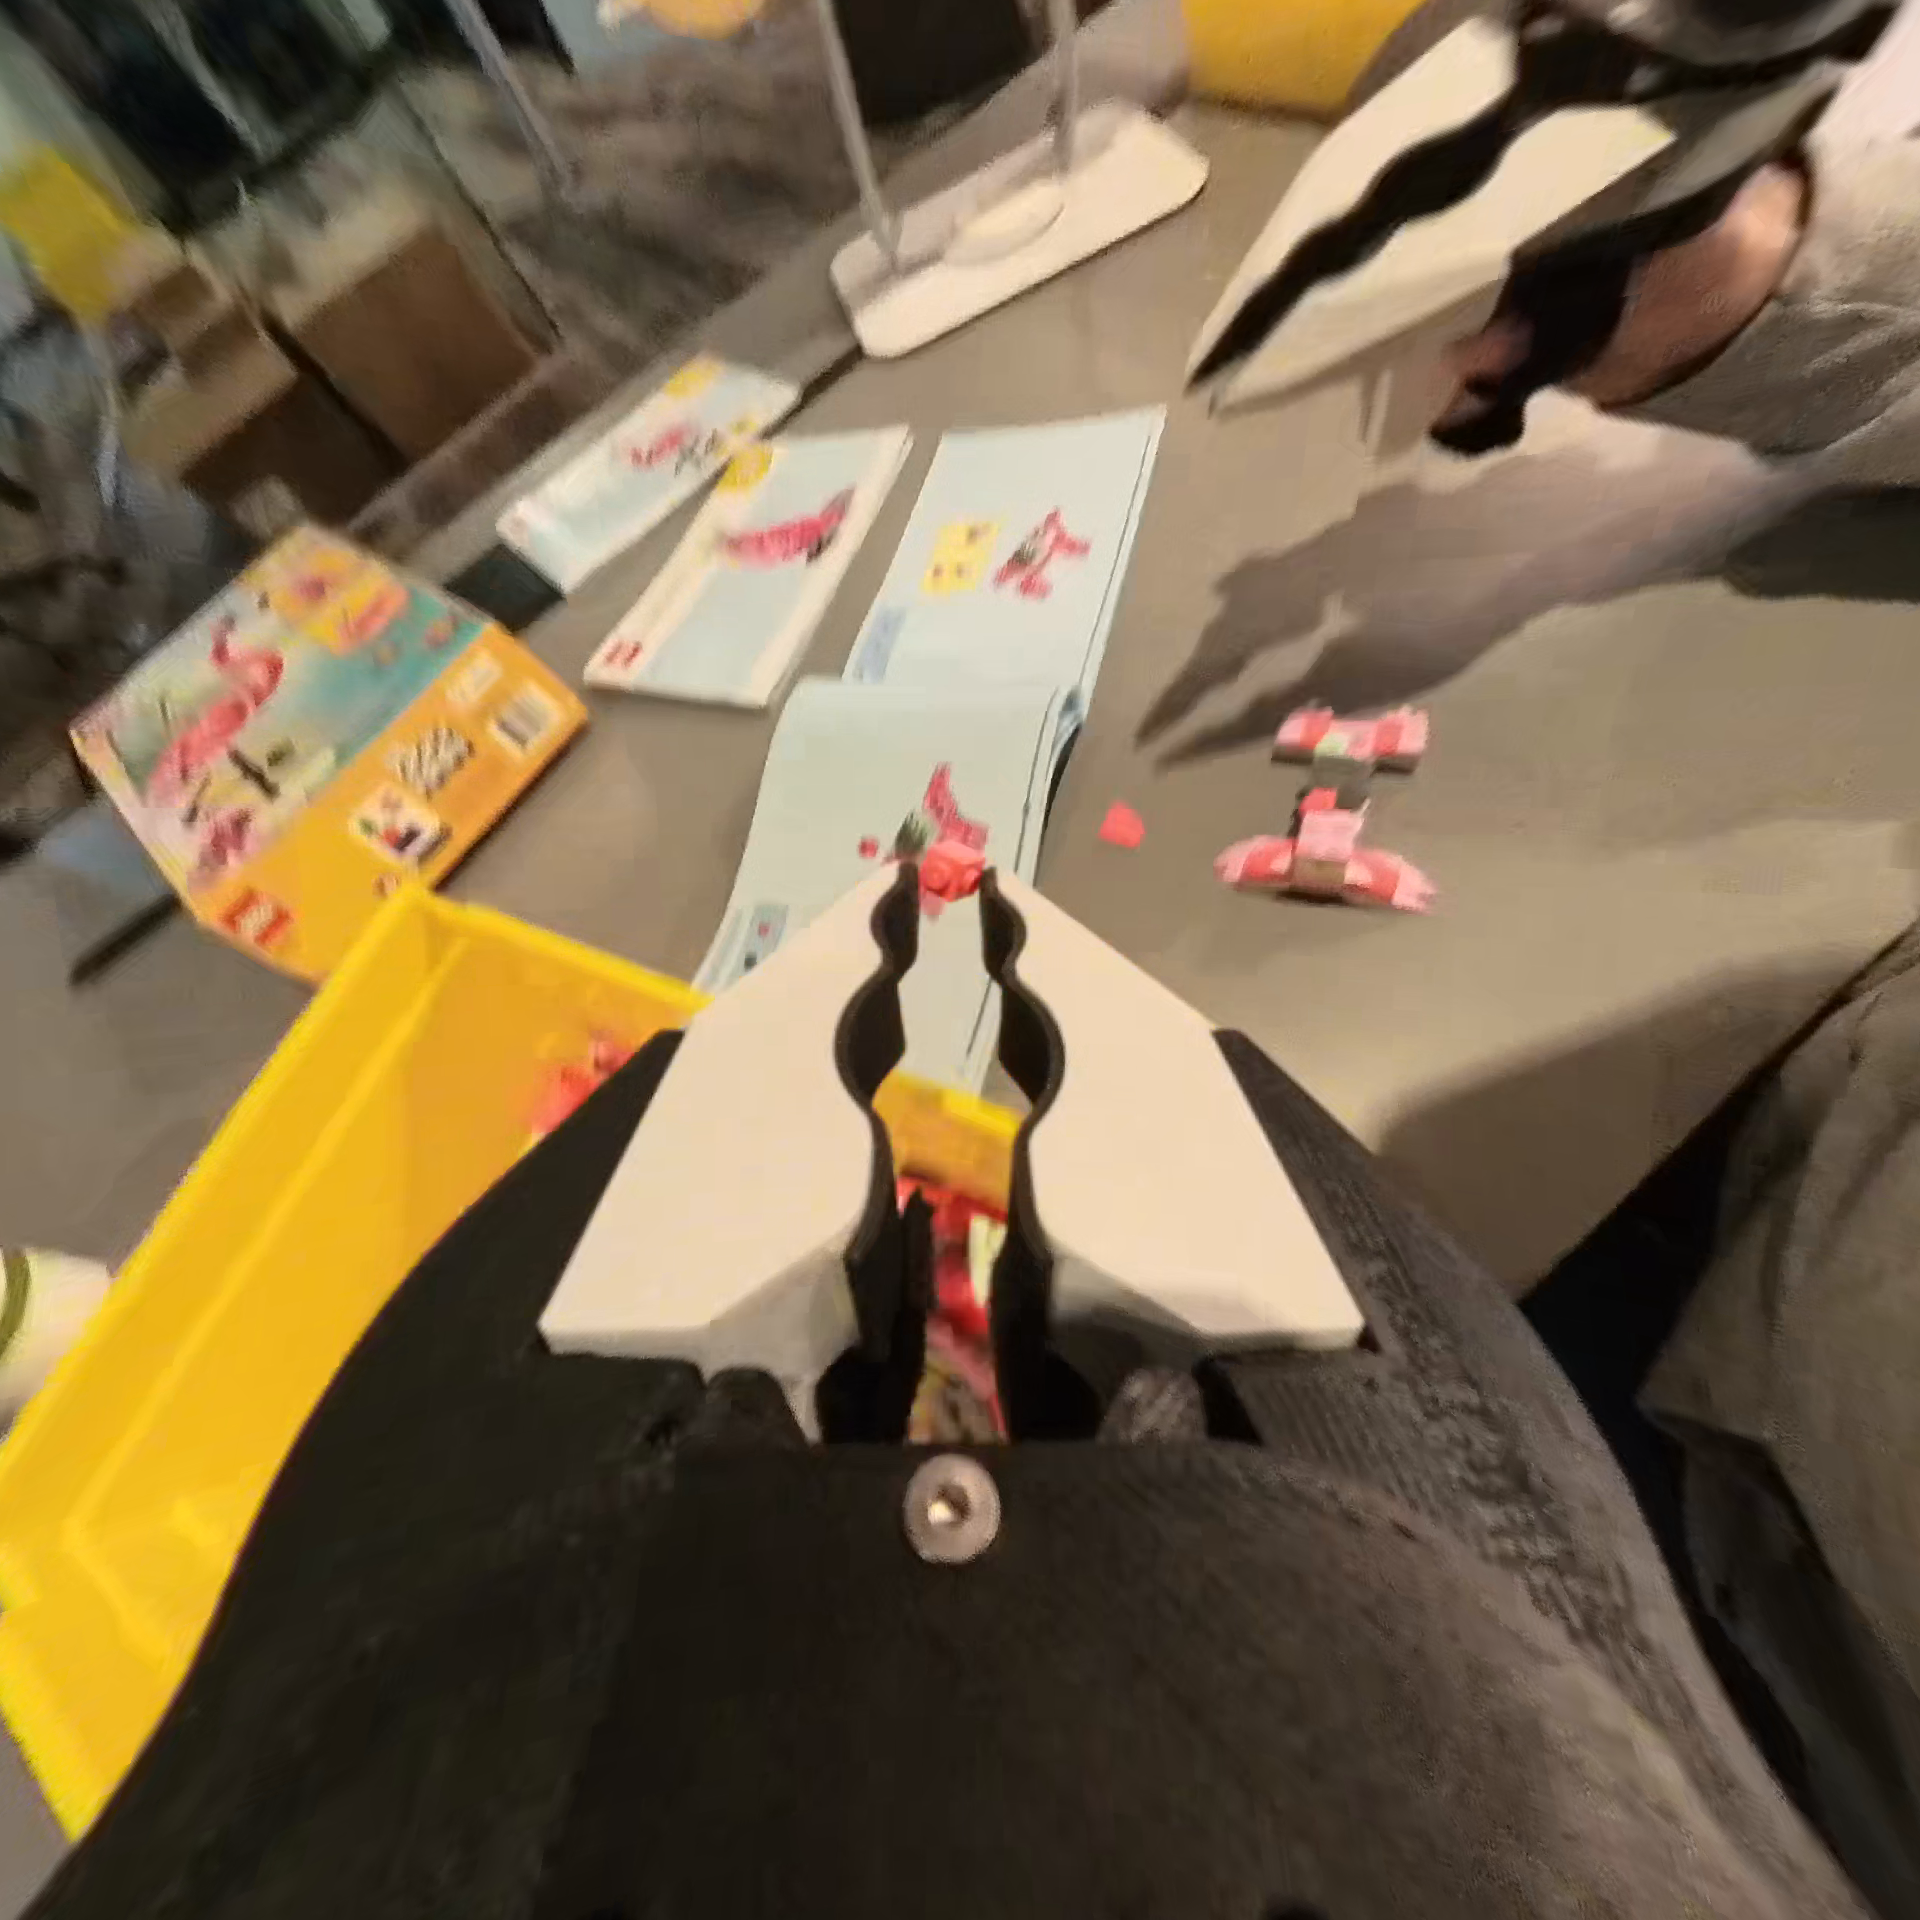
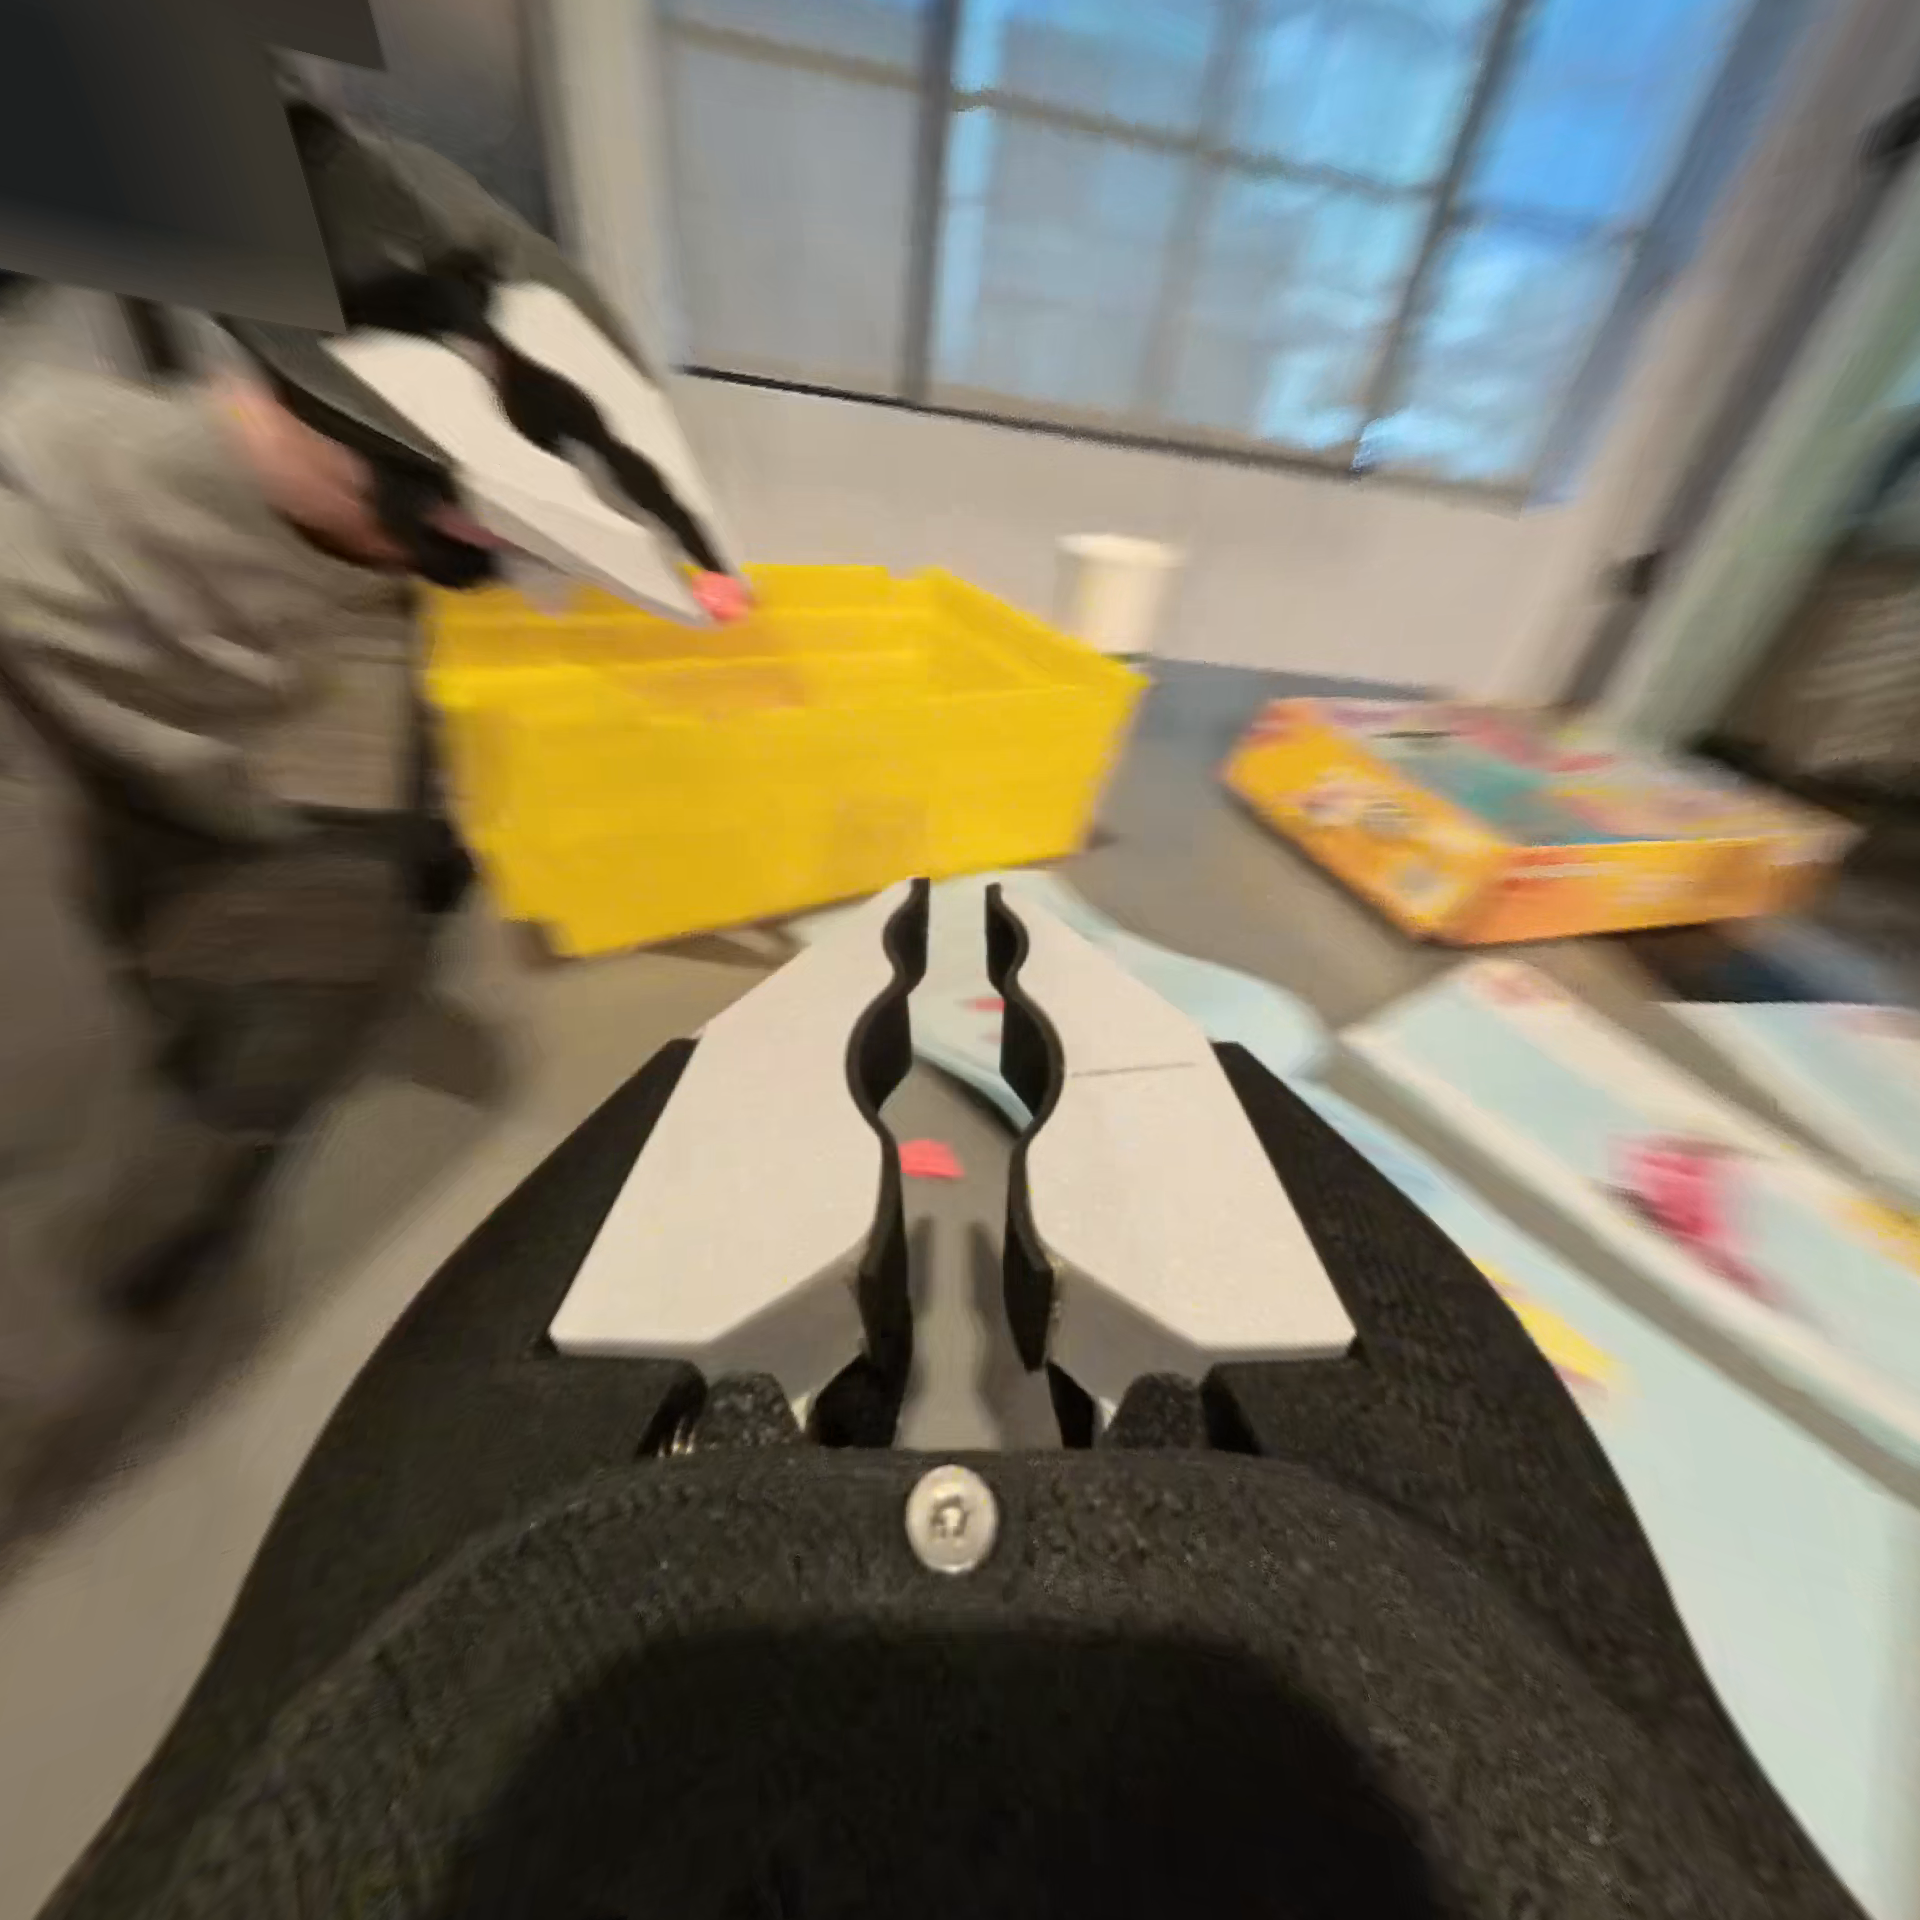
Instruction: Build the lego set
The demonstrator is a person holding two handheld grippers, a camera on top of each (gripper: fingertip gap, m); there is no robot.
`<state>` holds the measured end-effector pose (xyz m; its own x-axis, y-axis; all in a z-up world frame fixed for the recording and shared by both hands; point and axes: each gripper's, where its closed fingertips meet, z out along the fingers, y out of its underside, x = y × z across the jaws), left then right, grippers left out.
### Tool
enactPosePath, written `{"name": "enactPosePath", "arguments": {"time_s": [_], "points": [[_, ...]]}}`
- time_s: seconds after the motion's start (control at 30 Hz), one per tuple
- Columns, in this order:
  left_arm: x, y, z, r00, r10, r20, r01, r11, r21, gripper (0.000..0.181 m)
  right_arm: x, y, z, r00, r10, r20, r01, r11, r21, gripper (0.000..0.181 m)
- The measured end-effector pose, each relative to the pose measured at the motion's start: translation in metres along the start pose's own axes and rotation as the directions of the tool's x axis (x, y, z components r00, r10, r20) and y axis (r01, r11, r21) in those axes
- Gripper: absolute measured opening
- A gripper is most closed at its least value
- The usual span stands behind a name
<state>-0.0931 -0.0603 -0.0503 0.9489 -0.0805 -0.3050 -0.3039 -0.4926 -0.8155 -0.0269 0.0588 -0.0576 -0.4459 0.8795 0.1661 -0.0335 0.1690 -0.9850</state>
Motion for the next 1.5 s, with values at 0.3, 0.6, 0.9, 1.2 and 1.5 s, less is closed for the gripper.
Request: {"name": "enactPosePath", "arguments": {"time_s": [0.3,0.6,0.9,1.2,1.5], "points": [[0.066,-0.049,0.049,0.963,0.237,-0.130,-0.233,0.971,0.046,0.010,-0.056,-0.025,0.011,0.949,0.167,0.267,-0.132,0.980,-0.146,0.008],[0.127,-0.058,0.072,0.879,0.357,-0.317,-0.342,0.934,0.105,0.011,-0.070,-0.004,-0.033,0.876,0.262,0.404,-0.187,0.959,-0.215,0.008],[0.163,-0.053,0.091,0.777,0.466,-0.424,-0.459,0.880,0.126,0.010,-0.069,0.021,-0.069,0.793,0.384,0.472,-0.261,0.915,-0.306,0.023],[0.212,-0.021,0.158,0.675,0.470,-0.568,-0.596,0.802,-0.045,0.011,0.019,0.078,-0.117,0.965,0.252,0.073,-0.227,0.942,-0.249,0.026],[0.235,-0.039,0.173,0.591,0.574,-0.567,-0.574,0.793,0.205,0.011,-0.053,0.097,-0.136,0.831,0.408,0.378,-0.241,0.877,-0.416,0.027]]}}
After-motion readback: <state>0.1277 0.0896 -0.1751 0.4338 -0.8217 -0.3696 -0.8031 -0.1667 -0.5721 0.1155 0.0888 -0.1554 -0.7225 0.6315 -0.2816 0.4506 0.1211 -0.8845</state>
